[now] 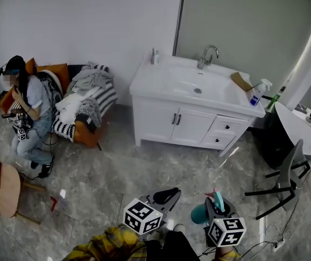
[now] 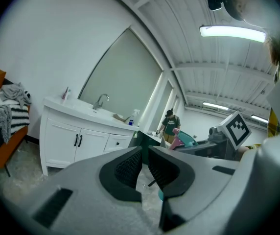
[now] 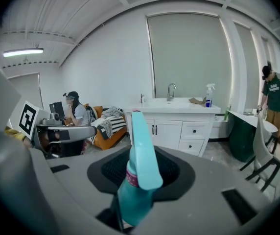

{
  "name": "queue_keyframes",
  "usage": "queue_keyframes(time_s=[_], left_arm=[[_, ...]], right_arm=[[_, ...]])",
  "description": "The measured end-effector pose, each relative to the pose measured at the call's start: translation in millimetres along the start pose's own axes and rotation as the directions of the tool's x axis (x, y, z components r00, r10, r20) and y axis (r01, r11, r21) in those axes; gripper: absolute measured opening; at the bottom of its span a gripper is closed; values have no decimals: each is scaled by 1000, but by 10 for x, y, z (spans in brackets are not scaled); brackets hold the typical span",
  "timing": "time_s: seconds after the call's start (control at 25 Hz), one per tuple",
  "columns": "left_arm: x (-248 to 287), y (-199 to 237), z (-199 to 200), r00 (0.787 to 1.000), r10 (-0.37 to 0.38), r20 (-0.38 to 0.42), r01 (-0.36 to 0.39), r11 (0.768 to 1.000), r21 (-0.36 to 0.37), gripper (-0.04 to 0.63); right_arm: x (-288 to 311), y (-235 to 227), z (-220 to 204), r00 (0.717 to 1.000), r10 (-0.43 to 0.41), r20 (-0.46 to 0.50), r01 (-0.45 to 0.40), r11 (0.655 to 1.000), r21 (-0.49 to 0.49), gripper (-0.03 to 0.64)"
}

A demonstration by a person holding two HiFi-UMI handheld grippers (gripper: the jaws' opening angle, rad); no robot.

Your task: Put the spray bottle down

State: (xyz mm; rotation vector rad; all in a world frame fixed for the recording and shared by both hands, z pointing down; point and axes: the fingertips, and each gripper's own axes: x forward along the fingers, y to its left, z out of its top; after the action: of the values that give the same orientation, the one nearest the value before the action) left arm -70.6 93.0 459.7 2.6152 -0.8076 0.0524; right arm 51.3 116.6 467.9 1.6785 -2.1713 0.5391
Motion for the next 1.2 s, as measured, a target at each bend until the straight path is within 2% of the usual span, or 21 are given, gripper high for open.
queue_keyframes(time_s=[0.24,0.48,0.6,0.8,1.2], left_arm=[[172,346,82,1000,16,-1,-16,1000,-2,37],[567,727,285,1000,20,6,-20,1000,9,37],[728,931,443,1000,18,1,-18,1000,-22,37],[1009,1378,745,999,50,2,-50,999,3,37],[1519,1876,1040,997,76,10,-77,997,11,35]], right_arm=[[376,-105,195,1000,4,3,-4,1000,-11,121],[986,-268,495,999,36,25,-35,999,-13,121],[1290,-315,743,997,56,47,-55,998,-12,121],[1804,-407,1077,994,87,62,-86,996,-15,121],[2375,-752,1427,993,104,53,-103,994,-18,121]])
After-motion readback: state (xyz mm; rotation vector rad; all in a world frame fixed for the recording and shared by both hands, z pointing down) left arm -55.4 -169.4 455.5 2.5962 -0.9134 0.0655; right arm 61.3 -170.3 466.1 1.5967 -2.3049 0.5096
